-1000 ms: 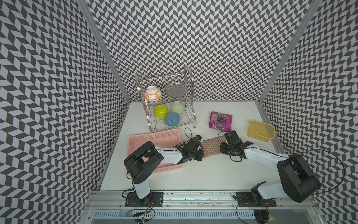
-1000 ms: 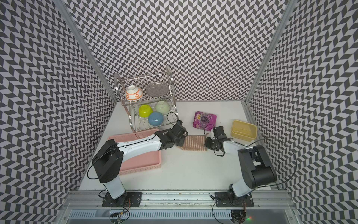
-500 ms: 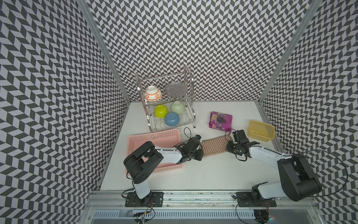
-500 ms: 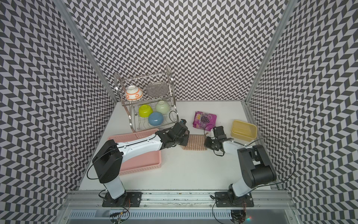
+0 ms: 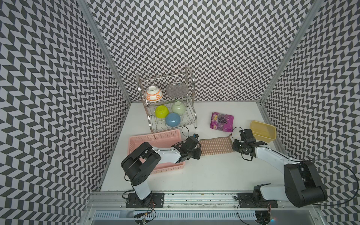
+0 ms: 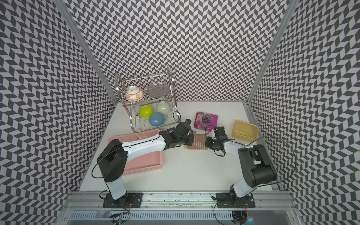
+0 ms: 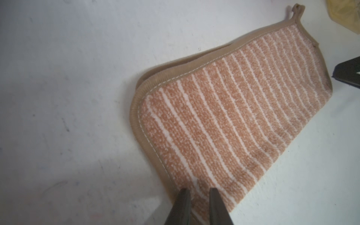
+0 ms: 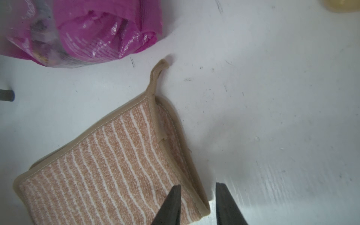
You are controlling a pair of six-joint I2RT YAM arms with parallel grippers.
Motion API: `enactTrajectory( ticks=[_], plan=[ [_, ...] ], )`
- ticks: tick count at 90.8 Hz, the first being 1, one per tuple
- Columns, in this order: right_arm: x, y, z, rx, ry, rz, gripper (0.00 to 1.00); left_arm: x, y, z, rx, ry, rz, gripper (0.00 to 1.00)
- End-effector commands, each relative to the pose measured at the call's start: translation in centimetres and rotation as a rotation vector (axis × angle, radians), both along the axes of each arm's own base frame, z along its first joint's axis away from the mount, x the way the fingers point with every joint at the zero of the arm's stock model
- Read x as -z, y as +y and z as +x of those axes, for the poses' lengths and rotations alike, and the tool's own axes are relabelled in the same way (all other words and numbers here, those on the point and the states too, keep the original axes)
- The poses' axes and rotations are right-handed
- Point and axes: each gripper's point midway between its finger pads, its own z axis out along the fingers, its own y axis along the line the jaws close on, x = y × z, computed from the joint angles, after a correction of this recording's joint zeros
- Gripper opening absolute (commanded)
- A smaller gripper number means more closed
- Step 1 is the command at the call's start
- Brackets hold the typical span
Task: Fold the square dishcloth
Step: Fold the cleaning item at the center of the board.
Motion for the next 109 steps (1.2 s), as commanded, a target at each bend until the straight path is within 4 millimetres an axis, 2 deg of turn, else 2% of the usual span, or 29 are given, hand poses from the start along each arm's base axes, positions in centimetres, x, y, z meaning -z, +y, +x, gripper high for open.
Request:
enactTrajectory(
  ticks=[1,8,21,32,45,56,69,81,109],
  plan=[
    [-1.8,0.0,0.8,-0.011,-0.049,0.039,0.36,-2.3,-0.2,0.8,-0.005,-0.043,-0.011,0.27],
    [-1.8,0.0,0.7,-0.016,-0.051,0.072,0.39,-3.3,-0.4,1.0,-0.004,-0.058,-0.027,0.30],
    [-1.7,0.6,0.4,-0.045,-0.050,0.149,0.43,-4.4,-0.8,1.3,-0.007,-0.071,-0.039,0.32],
    [-2.0,1.5,0.7,-0.089,-0.063,0.193,0.44,-4.7,-0.7,1.5,-0.019,-0.078,-0.040,0.32],
    [-1.8,1.6,1.3,-0.104,-0.051,0.191,0.44,-4.8,-0.2,2.2,-0.066,-0.084,-0.014,0.32],
    [-1.8,1.9,1.7,-0.120,-0.048,0.199,0.44,-4.9,0.5,2.6,-0.114,-0.076,0.016,0.37],
    [-2.0,1.9,2.0,-0.135,-0.056,0.188,0.43,-4.4,1.2,2.4,-0.158,-0.047,0.033,0.45],
    [-2.0,1.9,2.1,-0.137,-0.063,0.187,0.43,-3.4,1.5,2.3,-0.185,-0.019,0.043,0.46],
    [-1.8,2.7,2.0,-0.151,-0.063,0.236,0.42,-1.4,1.6,3.0,-0.223,-0.002,0.116,0.41]
  ],
)
